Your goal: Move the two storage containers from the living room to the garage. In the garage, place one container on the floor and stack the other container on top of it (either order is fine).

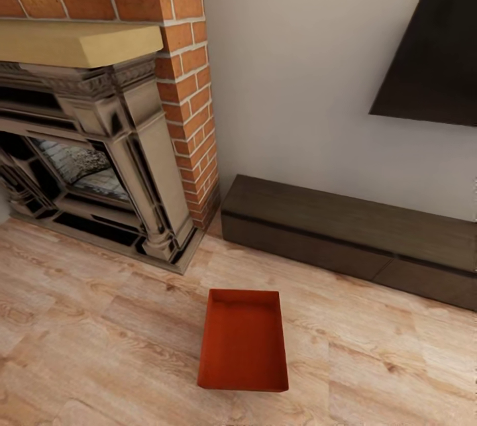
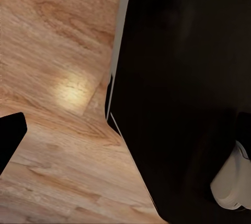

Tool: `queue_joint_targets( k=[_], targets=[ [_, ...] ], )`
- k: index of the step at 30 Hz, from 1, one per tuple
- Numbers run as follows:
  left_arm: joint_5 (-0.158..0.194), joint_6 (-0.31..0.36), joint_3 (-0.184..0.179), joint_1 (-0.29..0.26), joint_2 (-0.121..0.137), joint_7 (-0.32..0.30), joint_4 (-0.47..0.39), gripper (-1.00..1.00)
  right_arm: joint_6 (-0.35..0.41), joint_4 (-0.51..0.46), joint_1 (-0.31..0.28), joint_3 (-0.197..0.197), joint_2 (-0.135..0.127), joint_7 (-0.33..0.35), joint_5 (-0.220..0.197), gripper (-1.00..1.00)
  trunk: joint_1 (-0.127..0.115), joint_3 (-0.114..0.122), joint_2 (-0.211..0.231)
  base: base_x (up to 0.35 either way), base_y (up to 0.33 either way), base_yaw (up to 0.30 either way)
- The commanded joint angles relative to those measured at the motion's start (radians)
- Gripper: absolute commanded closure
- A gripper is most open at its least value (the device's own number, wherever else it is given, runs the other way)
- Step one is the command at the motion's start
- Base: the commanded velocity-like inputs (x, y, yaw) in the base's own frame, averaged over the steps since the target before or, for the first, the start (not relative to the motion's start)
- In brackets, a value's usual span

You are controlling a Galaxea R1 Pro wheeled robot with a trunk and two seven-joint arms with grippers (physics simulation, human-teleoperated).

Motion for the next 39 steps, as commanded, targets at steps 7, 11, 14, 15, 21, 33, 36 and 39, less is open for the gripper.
queue_joint_targets(
  k=[7, 11, 14, 15, 21, 33, 36, 39],
  targets=[
    [0.005, -0.002, 0.004, 0.000, 0.000, 0.001, 0.000, -1.00, -0.004, 0.002, -0.001, 0.008, 0.000, 0.002, -0.003, -1.00, 0.000, -0.011, -0.001, 0.000, 0.000, -0.158],
    [0.005, -0.002, 0.004, 0.000, 0.000, 0.001, 0.001, -1.00, -0.005, 0.002, -0.001, 0.008, 0.000, 0.002, -0.003, -1.00, 0.000, -0.017, -0.001, 0.000, 0.000, -0.111],
    [0.005, -0.002, 0.004, 0.000, 0.000, 0.001, 0.001, -1.00, -0.005, 0.002, -0.001, 0.008, 0.000, 0.002, -0.003, -1.00, 0.000, -0.022, -0.001, 0.000, 0.000, -0.047],
    [0.005, -0.002, 0.004, 0.000, 0.000, 0.001, 0.001, -1.00, -0.005, 0.002, -0.001, 0.008, 0.000, 0.002, -0.003, -1.00, 0.000, -0.023, -0.001, 0.000, 0.000, -0.025],
    [0.005, -0.002, 0.004, 0.000, 0.000, 0.001, 0.000, -1.00, -0.004, 0.002, -0.001, 0.009, 0.000, 0.002, -0.002, -1.00, 0.000, -0.033, -0.001, 0.000, 0.000, -0.007],
    [0.005, -0.002, 0.004, 0.000, 0.000, 0.001, 0.000, -1.00, -0.004, 0.002, -0.001, 0.009, -0.002, 0.004, -0.002, -1.00, 0.000, -0.052, -0.001, 0.000, 0.000, 0.000],
    [0.005, -0.002, 0.004, 0.000, 0.000, 0.001, 0.000, -1.00, -0.004, 0.002, -0.001, 0.009, -0.002, 0.004, -0.002, -1.00, 0.000, -0.057, -0.001, 0.000, 0.000, 0.000],
    [0.005, -0.002, 0.004, 0.000, 0.000, 0.001, 0.000, -1.00, -0.005, 0.002, -0.001, 0.009, -0.002, 0.005, -0.002, -1.00, 0.000, -0.062, -0.001, 0.000, 0.000, 0.000]
  ],
)
